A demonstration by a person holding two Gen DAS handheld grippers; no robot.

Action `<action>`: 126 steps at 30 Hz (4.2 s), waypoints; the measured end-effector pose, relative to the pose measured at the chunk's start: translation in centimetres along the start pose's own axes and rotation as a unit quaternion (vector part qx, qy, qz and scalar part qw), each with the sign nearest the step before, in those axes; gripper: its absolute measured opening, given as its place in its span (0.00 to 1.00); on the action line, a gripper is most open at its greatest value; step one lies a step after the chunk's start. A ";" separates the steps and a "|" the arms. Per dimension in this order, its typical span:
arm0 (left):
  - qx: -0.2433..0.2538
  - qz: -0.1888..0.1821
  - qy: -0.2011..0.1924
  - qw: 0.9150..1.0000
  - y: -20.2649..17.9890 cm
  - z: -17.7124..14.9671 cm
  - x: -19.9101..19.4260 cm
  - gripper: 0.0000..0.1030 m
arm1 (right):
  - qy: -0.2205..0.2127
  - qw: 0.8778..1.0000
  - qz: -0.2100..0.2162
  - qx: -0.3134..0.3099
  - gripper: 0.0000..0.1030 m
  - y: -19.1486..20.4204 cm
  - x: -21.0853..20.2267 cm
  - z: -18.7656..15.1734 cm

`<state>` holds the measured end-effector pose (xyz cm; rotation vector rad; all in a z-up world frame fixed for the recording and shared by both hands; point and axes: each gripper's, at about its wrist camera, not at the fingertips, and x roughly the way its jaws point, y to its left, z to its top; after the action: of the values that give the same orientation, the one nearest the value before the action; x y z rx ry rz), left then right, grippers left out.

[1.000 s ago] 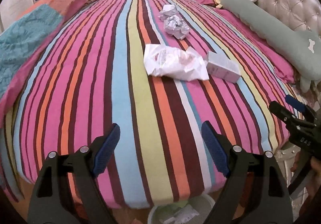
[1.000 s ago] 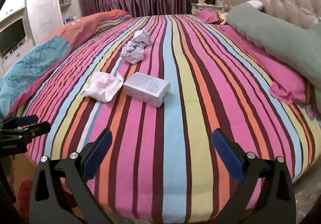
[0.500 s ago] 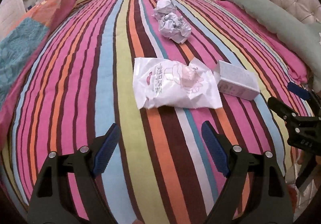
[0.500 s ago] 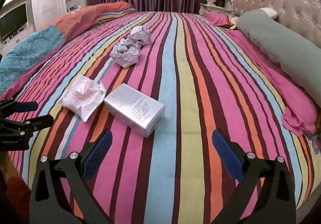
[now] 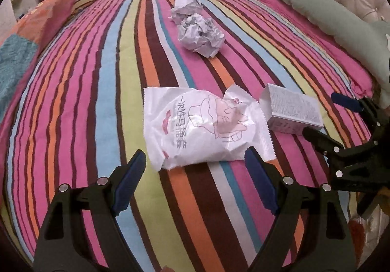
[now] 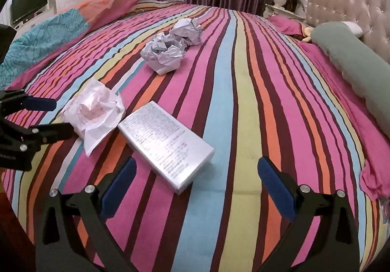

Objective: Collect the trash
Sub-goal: 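Grasp the white toilet-seat-cover packet with the left tool while the right grasps the white leaflet, then carry the white packet in the left tool while the right carries the leaflet to the wastebasket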

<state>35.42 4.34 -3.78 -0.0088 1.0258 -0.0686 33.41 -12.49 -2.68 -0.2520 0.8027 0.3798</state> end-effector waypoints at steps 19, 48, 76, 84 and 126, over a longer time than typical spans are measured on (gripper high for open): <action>-0.006 -0.006 0.019 1.000 0.6 4.2 4.0 0.79 | 0.023 1.000 0.015 -0.006 0.92 0.7 4.8 2.9; -0.049 -0.006 0.000 0.999 -0.3 5.1 4.3 0.44 | 0.037 0.997 0.016 0.066 0.44 0.4 3.0 2.8; -0.041 0.018 -0.070 0.996 0.4 -5.4 -10.8 0.44 | -0.006 0.993 0.028 0.118 0.44 5.1 -9.9 -2.4; -0.024 0.017 -0.082 0.996 -0.9 -10.5 -14.1 0.44 | -0.016 0.990 0.045 0.133 0.44 6.8 -13.7 -6.2; 0.010 -0.025 0.176 0.984 -7.5 -34.1 -4.7 0.44 | 0.303 0.910 0.094 0.267 0.44 13.2 -5.8 -28.4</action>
<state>3.42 -2.02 -17.15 -0.0054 1.3778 -0.1295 5.76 -12.12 -18.44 0.2432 1.5170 0.2447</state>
